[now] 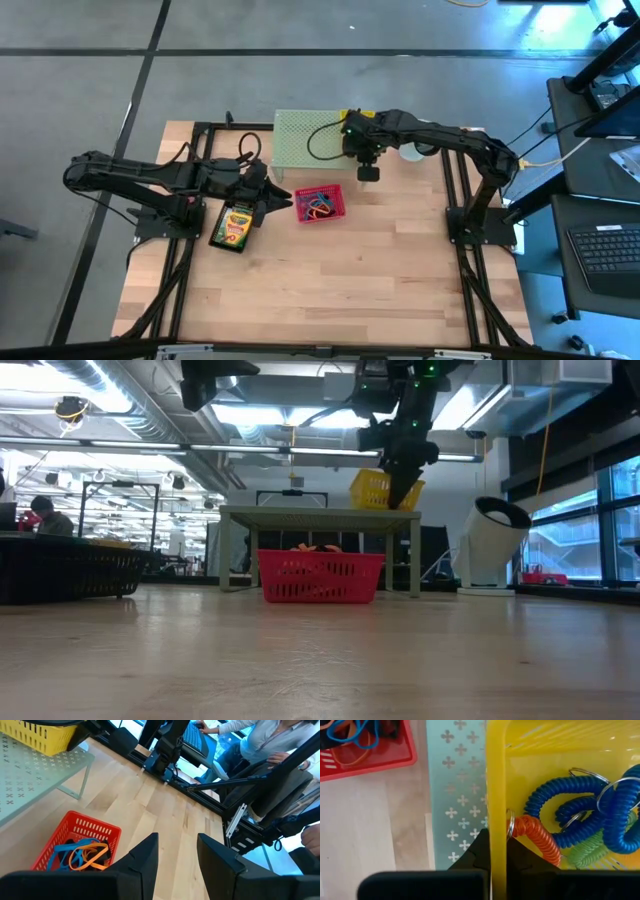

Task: Pick & Place Office Desk Supplies
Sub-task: Put the yellow bin on the shelf, then put the red bin on the shelf

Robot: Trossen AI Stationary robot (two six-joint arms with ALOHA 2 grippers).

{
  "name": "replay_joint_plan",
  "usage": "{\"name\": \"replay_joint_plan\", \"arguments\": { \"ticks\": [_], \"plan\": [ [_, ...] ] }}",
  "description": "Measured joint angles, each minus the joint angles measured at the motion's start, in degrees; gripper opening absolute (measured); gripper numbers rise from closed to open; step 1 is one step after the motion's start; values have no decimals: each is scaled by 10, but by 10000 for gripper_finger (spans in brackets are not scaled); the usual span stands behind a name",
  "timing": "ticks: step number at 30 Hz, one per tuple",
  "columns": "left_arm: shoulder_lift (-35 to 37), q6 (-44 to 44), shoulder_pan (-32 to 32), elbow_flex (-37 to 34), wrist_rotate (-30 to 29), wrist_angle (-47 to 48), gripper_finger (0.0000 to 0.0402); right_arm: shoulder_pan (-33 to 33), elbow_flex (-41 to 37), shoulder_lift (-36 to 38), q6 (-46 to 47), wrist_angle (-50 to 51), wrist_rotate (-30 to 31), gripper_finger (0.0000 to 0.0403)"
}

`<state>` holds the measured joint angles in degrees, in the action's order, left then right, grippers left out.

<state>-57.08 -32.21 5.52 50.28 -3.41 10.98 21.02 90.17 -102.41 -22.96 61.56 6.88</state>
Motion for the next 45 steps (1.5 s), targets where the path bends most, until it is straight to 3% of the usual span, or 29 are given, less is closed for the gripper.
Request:
{"name": "replay_joint_plan", "arguments": {
  "ticks": [16,25,31,40,45],
  "plan": [
    [0,-1,0,0,-2,0,129,-1,0,0,-7,0,-14,15],
    [0,-2,0,0,-1,0,129,-5,2,0,-2,-2,-15,134],
    [0,-1,0,0,-1,0,129,-13,42,0,14,0,-6,199],
    [-24,19,0,1,-27,0,129,-14,141,0,83,87,-43,216],
    [-83,117,2,1,18,0,129,-25,166,1,132,128,-76,208]
  ]
}}
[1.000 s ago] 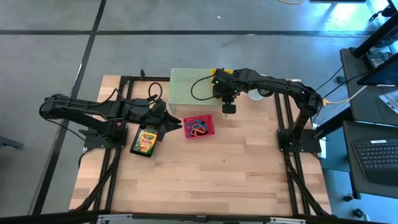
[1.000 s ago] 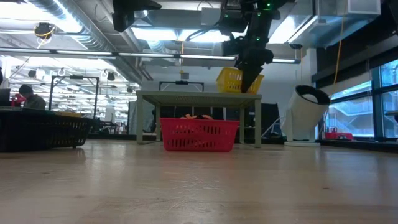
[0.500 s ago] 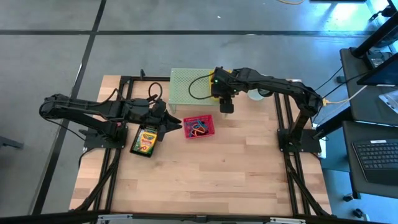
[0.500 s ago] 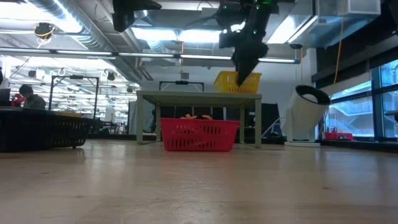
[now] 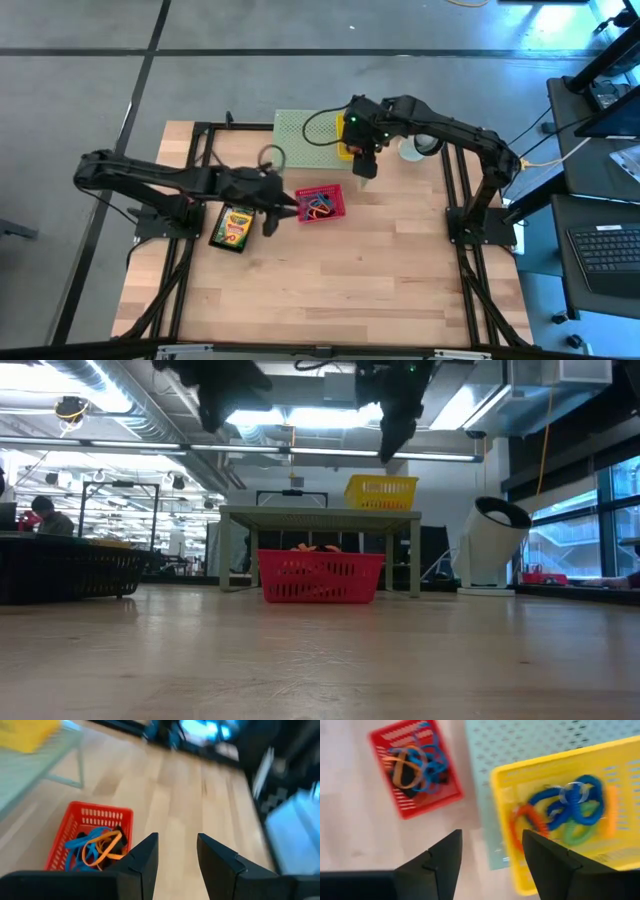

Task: Pick & Place Office Desk Supplies
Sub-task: Put the red bin on the shelf

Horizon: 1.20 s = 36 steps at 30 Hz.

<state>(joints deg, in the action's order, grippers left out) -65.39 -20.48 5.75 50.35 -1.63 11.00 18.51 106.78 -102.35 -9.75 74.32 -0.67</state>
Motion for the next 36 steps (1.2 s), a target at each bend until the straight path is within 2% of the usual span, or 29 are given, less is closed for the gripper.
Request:
{"name": "replay_joint_plan", "arguments": {
  "ticks": [3,10,13,16,20,25,30,36],
  "plan": [
    [-33,99,0,0,27,13,129,-15,12,5,21,15,-23,204],
    [-85,319,-8,0,25,75,130,-71,47,48,95,18,-39,198],
    [-114,423,-13,24,-12,134,130,-95,77,68,141,17,-63,196],
    [-156,498,-24,65,-30,205,130,-130,105,86,183,16,-58,196],
    [-214,570,-38,117,-31,254,130,-186,137,106,246,16,-29,196],
    [-267,648,-54,158,-33,280,130,-258,154,125,311,16,53,196],
    [-291,690,-63,165,-25,332,130,-318,154,135,369,19,94,196],
    [-303,727,-62,165,-36,321,130,-360,154,135,407,21,123,196]
  ]
}}
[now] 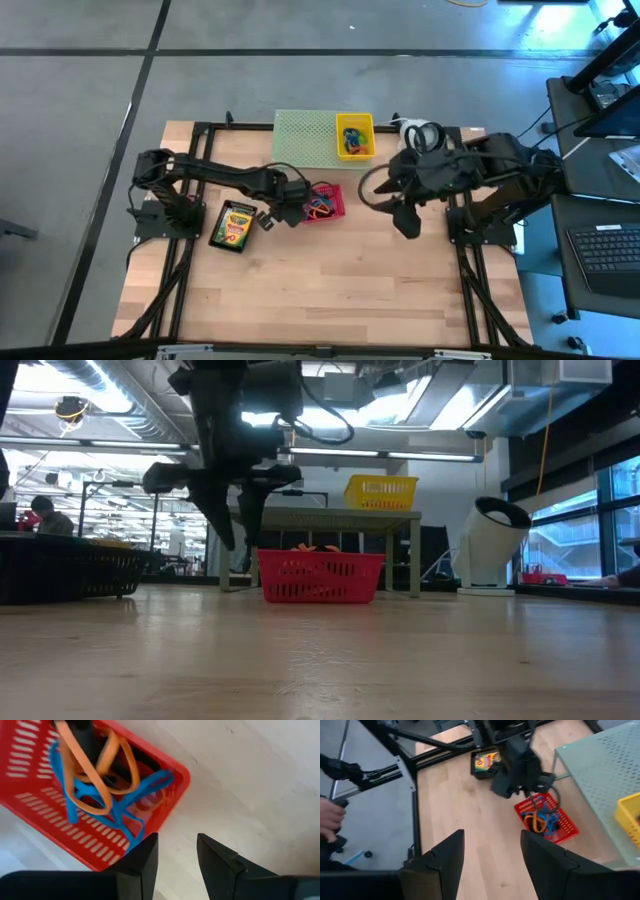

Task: Pick & Place Office Desk Supplies
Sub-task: Put the red bin on the shelf

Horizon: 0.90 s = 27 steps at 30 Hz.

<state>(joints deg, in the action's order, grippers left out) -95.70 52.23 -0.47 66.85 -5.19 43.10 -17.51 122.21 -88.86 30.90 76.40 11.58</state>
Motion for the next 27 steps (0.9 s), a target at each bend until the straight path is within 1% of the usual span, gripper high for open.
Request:
{"name": "replay_joint_plan", "arguments": {
  "ticks": [2,7,12,16,18,24,27],
  "plan": [
    [-1,1,0,0,2,5,130,-9,0,0,7,0,0,196],
    [0,13,-1,0,2,-18,130,-22,0,0,17,0,16,196],
    [-5,20,-8,0,24,-41,132,-23,0,0,17,0,15,196],
    [-27,57,-12,0,21,-40,144,-23,0,0,17,0,15,196],
    [-42,76,-12,0,11,-43,151,-23,0,0,17,0,15,196],
    [-87,87,-11,0,-58,-75,160,-23,0,0,18,-1,15,196],
    [-105,86,-9,0,-56,-74,152,-23,0,0,23,-1,10,196]
  ]
}}
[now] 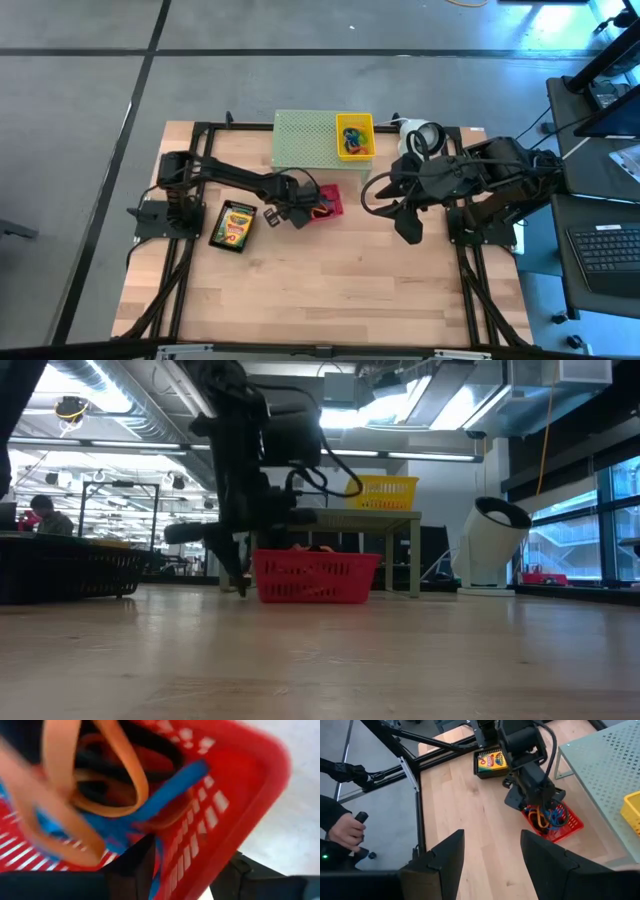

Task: Pick & Place Office Desk Supplies
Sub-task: Put the red bin on the shelf

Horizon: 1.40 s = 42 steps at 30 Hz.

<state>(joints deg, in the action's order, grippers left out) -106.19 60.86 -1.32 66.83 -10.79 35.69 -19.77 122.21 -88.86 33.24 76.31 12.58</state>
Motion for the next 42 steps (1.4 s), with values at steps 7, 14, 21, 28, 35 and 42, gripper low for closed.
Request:
{"name": "replay_joint_plan", "arguments": {
  "ticks": [7,14,21,28,35,42],
  "plan": [
    [-4,-69,22,0,28,-11,94,-13,0,0,9,0,-1,196],
    [18,-228,58,1,48,-12,7,-20,0,0,9,-4,0,196],
    [20,-441,95,55,13,22,3,-21,0,0,8,-19,1,196],
    [20,-542,131,108,2,76,2,-21,0,0,6,-35,-1,196],
    [20,-622,169,204,-2,229,2,-22,0,0,-3,-35,-2,196],
    [21,-641,161,326,-37,336,2,-22,0,0,-8,-35,-2,196]
  ]
}}
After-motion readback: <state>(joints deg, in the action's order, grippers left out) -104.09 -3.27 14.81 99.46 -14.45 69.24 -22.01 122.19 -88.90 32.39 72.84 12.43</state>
